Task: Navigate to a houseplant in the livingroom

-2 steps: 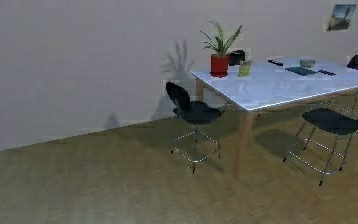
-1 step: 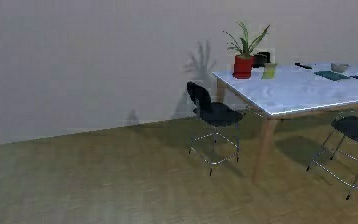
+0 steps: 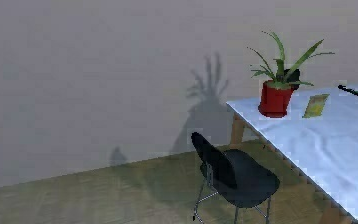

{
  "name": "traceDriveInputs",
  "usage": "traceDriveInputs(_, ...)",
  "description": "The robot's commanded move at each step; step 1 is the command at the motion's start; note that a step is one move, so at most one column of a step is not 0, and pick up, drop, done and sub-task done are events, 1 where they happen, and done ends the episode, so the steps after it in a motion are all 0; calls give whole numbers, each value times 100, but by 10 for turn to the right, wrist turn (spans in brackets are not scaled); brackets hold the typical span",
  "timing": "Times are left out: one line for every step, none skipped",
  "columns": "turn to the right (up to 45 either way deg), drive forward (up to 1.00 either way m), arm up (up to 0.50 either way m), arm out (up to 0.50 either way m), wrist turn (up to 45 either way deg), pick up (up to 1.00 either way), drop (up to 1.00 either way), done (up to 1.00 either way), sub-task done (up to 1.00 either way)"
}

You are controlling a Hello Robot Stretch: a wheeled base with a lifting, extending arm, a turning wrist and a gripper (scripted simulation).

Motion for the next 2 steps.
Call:
traceDriveInputs(240,0,0,0,0,0,0,0,0)
traceDriveInputs(0,0,0,0,0,0,0,100,0)
